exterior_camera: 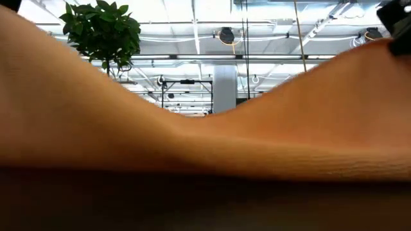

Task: Fold microfiber towels
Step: Fold the orange microfiber towel

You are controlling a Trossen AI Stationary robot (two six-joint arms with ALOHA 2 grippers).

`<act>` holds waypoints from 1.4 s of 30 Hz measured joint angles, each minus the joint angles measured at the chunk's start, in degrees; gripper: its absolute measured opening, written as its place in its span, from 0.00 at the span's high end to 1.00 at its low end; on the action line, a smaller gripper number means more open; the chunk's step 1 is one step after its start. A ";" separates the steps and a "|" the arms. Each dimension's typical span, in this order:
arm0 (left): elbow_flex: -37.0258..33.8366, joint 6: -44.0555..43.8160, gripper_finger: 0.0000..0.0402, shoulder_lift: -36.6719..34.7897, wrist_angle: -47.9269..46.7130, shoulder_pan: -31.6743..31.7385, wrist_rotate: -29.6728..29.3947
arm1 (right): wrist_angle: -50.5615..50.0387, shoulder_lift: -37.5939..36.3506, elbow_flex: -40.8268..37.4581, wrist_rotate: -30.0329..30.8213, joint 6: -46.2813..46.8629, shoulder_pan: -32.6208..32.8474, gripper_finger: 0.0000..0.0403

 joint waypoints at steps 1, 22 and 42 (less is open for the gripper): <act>0.00 -0.48 1.00 -0.33 -1.06 0.19 -0.76 | -0.28 0.00 0.00 1.28 -0.85 0.07 1.00; -4.15 -5.38 1.00 -0.49 -12.70 18.39 0.01 | -18.65 0.02 0.00 6.32 10.72 -8.21 1.00; -14.71 -0.58 0.97 -0.49 1.60 28.95 6.31 | -6.25 0.04 -15.46 2.64 18.71 -13.73 1.00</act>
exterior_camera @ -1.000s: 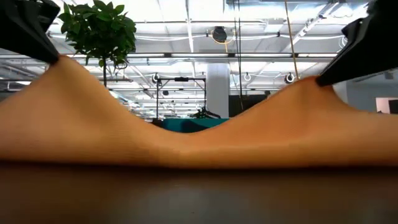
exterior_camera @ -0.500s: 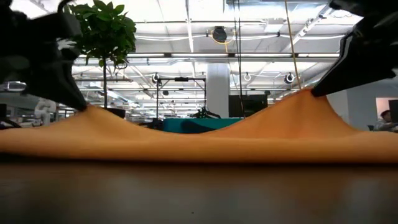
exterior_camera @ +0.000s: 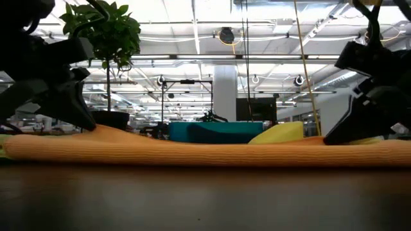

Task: Fold microfiber towels
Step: Fold the orange microfiber towel

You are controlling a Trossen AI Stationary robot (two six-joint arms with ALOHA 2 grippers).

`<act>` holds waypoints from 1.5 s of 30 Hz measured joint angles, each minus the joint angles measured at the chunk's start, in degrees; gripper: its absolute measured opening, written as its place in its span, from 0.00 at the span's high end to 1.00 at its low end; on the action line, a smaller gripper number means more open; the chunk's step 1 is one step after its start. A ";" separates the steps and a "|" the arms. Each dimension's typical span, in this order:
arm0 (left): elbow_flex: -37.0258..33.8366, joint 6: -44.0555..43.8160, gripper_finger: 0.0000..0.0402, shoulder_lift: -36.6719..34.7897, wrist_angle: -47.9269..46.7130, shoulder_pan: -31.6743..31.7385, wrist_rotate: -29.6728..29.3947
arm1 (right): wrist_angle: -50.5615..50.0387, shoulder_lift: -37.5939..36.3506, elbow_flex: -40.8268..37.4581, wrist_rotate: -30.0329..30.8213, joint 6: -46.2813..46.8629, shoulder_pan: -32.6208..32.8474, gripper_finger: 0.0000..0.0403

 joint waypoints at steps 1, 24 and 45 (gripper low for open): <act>-0.03 -0.02 0.96 0.00 0.08 0.19 0.00 | 1.48 0.00 -0.66 -0.01 -0.48 -0.14 1.00; 9.31 6.06 0.73 -1.31 0.22 -1.01 -0.01 | 3.71 -12.25 -1.28 -5.86 -6.70 -0.19 0.78; 6.02 11.86 0.73 -0.71 25.43 -7.01 9.85 | 22.30 -15.51 -1.24 -6.01 -23.96 1.41 0.78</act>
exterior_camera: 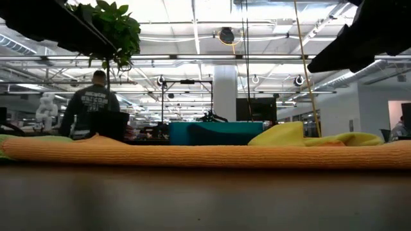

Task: Fold microfiber towels
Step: Fold the orange microfiber towel

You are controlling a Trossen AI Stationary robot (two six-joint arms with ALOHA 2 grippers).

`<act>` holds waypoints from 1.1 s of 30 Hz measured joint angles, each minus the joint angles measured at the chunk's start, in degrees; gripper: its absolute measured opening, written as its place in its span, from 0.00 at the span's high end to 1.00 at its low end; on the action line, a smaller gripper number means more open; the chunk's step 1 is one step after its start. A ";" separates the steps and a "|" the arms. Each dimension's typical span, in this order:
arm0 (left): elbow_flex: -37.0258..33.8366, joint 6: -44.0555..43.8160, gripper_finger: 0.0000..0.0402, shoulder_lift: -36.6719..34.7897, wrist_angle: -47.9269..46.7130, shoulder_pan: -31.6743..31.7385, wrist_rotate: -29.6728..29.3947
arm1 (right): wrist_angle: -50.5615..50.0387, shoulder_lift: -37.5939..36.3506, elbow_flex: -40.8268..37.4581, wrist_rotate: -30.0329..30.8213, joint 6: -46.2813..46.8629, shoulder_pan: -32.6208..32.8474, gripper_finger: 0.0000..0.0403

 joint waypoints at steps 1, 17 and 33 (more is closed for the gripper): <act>-0.24 0.44 0.73 0.19 1.38 -0.03 1.40 | 0.36 0.36 0.00 -0.01 0.02 0.00 0.78; -1.91 0.52 0.73 8.97 16.88 0.02 12.91 | 19.54 10.58 0.41 -13.41 -0.34 0.42 0.78; -1.91 -2.98 0.73 15.52 8.26 0.55 12.74 | 1.67 19.77 5.49 -16.53 6.11 -2.84 0.78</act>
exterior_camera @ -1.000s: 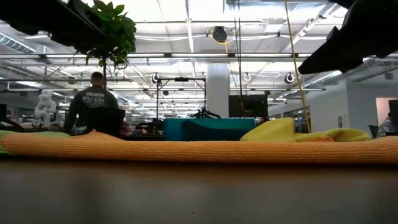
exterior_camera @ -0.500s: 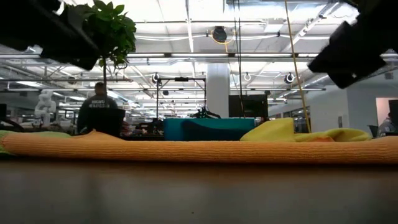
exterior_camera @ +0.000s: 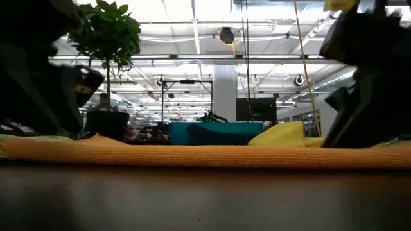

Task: Fold microfiber towels
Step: Fold the orange microfiber towel

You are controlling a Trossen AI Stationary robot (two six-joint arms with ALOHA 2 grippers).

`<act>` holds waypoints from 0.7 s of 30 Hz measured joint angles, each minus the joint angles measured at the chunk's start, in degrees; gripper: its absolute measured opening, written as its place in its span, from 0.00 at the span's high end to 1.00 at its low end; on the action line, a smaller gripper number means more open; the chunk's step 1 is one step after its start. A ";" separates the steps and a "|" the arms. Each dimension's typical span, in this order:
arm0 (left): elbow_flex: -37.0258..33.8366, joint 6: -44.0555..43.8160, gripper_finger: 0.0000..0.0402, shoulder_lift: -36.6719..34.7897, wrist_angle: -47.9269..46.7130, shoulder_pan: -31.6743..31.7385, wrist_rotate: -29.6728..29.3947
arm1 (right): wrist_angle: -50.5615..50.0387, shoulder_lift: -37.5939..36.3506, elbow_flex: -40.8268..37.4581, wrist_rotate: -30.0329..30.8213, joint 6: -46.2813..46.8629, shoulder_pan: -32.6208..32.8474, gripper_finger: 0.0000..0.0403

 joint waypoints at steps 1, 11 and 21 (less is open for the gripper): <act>0.00 -1.10 0.73 -0.17 -2.11 0.31 -1.78 | -2.26 0.02 0.00 0.05 1.58 -0.44 0.78; 0.01 -6.44 0.73 -0.57 -6.45 2.55 -3.76 | -15.49 -0.41 0.20 3.41 8.75 -3.94 0.78; 10.47 -5.68 0.73 -0.57 -26.51 -3.15 -11.40 | -17.38 -4.25 -0.19 2.38 5.93 -4.98 0.78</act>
